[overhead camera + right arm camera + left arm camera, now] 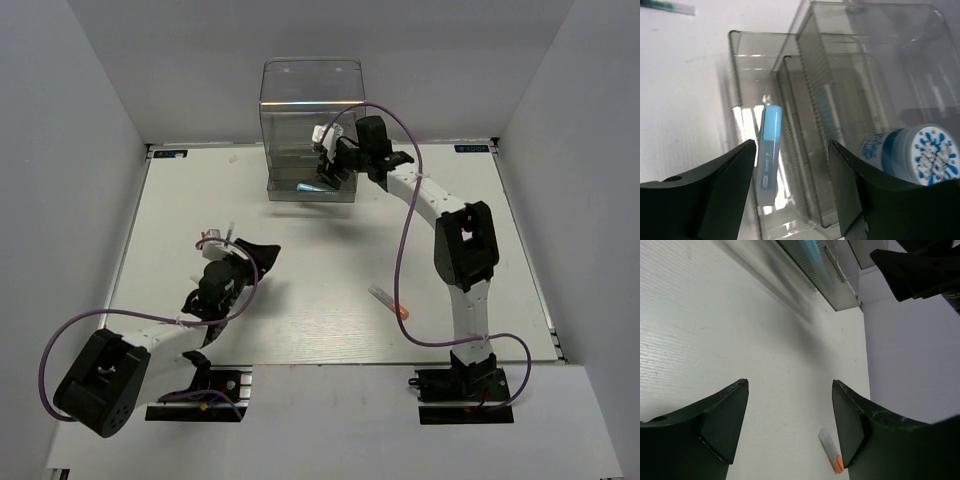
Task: Sort the stationery into containers
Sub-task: Place the pen in the drawer, then pick up the pen from the center of the board.
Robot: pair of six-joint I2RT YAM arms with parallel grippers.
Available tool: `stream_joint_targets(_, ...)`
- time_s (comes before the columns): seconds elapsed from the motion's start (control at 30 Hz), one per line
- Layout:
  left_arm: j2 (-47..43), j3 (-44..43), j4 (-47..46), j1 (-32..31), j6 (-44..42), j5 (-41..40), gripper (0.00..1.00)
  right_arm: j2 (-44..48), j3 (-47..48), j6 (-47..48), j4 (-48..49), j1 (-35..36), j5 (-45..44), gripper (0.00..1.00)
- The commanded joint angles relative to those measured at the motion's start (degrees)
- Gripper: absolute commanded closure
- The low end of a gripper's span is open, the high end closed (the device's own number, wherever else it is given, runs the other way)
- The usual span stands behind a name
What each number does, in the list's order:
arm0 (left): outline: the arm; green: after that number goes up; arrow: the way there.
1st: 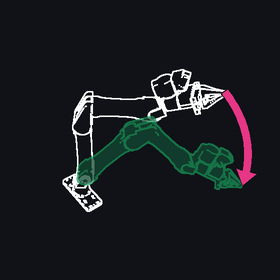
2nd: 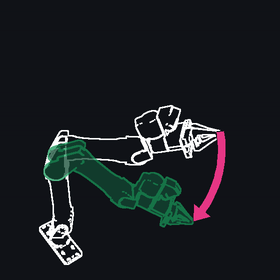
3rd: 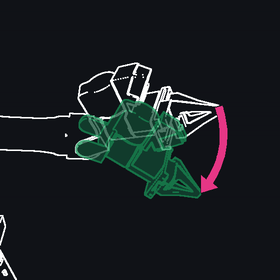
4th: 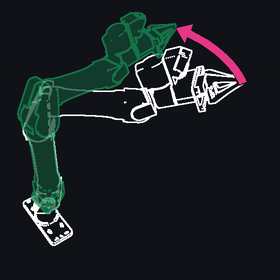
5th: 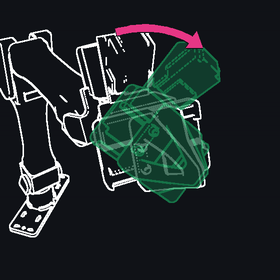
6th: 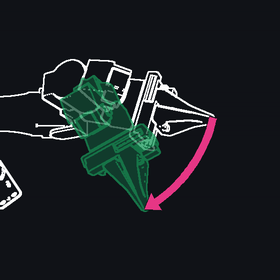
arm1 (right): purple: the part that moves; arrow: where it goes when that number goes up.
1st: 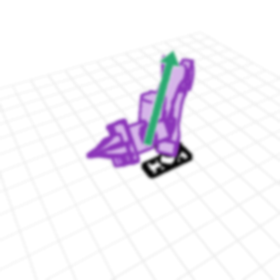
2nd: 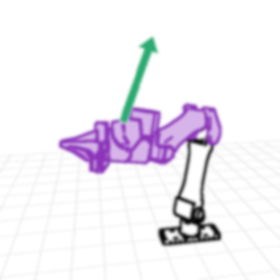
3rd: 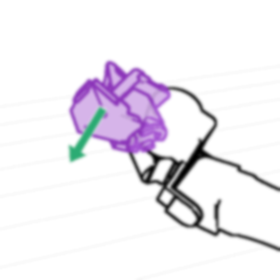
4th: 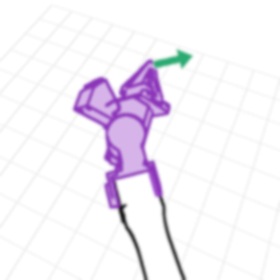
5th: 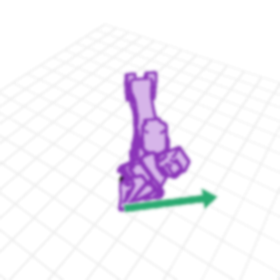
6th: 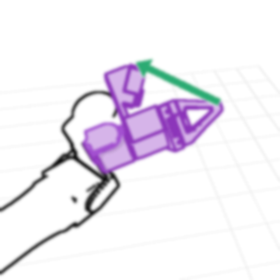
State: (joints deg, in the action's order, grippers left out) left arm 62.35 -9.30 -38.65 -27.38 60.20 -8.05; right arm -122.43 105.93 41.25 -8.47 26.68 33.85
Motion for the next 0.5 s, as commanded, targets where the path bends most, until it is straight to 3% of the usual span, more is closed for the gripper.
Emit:
stream_joint_targets(0.0,1.5,-3.3,2.0,0.0,-1.5,3.0,0.22,6.7,-3.3,-0.1,4.3,-0.1,2.4,0.34)
stream_joint_targets(0.1,6.1,-6.5,2.6,-0.5,-1.5,6.6,0.21,12.8,-9.9,-2.4,6.3,-0.4,2.9,0.38)
stream_joint_targets(0.13,9.0,-9.0,3.5,-0.5,-1.5,7.4,0.17,14.0,-11.2,-2.8,6.1,-0.7,2.3,0.43)
stream_joint_targets(0.2,12.2,-13.7,6.3,-0.5,-1.5,10.9,0.17,18.7,-16.1,-4.3,4.5,-1.3,2.1,0.51)
stream_joint_targets(0.23,13.7,-15.1,6.9,-0.5,-2.1,12.1,0.15,19.8,-18.3,-4.3,2.2,-1.4,1.8,0.6)
stream_joint_targets(0.3,17.7,-18.8,8.1,-1.0,-2.1,14.6,0.15,23.3,-21.2,-4.3,-3.2,-2.0,1.7,0.66)
stream_joint_targets(0.33,18.7,-19.9,9.3,-1.0,-2.1,15.1,0.15,24.0,-22.7,-3.2,-10.5,-2.2,2.3,0.68)
stream_joint_targets(0.4,20.6,-22.5,11.0,-1.6,-3.9,15.1,0.15,25.9,-25.7,-0.2,-16.1,-2.5,2.5,0.69)
stream_joint_targets(0.47,21.3,-25.4,13.2,-2.2,-6.4,15.6,0.15,26.8,-28.7,1.4,-26.1,-2.8,2.1,0.61)
